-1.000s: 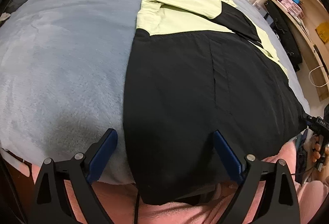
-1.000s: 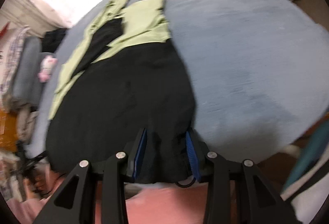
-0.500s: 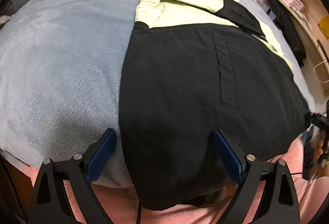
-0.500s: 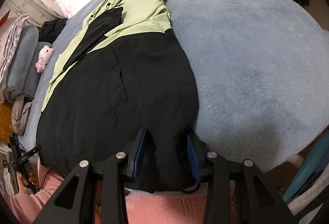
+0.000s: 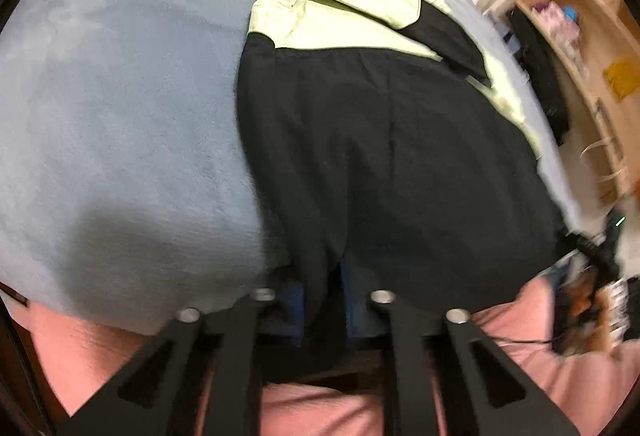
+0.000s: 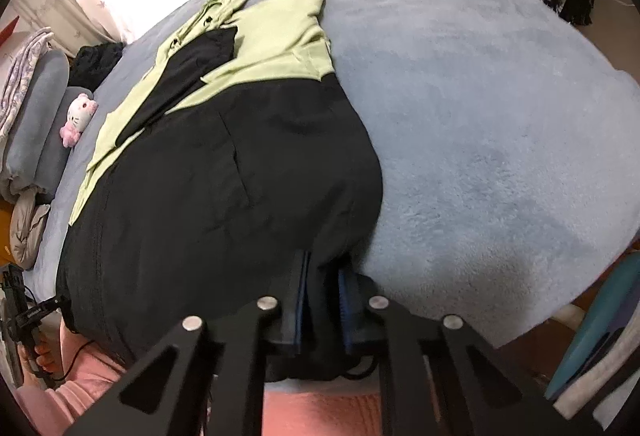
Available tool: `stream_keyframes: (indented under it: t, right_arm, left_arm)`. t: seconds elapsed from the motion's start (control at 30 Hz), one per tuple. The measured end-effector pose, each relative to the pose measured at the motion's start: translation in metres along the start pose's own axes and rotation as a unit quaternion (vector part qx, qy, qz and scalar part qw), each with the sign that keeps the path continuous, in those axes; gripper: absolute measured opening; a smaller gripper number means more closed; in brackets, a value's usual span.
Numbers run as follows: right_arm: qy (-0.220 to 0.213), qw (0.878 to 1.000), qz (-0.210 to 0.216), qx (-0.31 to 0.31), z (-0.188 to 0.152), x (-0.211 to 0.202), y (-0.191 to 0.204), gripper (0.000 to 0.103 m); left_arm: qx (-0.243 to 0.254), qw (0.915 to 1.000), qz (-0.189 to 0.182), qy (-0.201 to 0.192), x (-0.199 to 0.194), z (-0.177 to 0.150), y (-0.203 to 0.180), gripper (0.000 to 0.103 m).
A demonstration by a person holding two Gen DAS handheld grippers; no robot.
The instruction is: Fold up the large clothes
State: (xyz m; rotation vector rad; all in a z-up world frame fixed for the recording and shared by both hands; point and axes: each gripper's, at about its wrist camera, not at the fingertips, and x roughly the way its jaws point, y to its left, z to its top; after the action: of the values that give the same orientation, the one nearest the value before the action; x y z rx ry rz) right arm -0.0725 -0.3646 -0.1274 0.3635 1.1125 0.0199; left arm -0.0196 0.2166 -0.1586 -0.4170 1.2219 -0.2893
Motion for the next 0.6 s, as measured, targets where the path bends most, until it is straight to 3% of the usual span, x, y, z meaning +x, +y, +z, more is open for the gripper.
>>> stream_keyframes:
  t: [0.2,0.4,0.6]
  right_arm:
    - [-0.044,0.998,0.039,0.004,0.013,-0.034,0.015,0.009]
    - [-0.109,0.989,0.103,0.006,0.049,-0.073,0.037,0.009]
    - [-0.178,0.970,0.158,0.047,0.115,-0.093,0.040,0.008]
  left_arm:
    - [-0.039,0.9923,-0.109,-0.043,-0.029,0.017,-0.010,0.005]
    - [-0.092,0.9684,-0.192,-0.129,-0.064,0.064,-0.023,0.005]
    - [-0.135,0.9509,-0.196,-0.197,-0.085,0.135,-0.027,0.005]
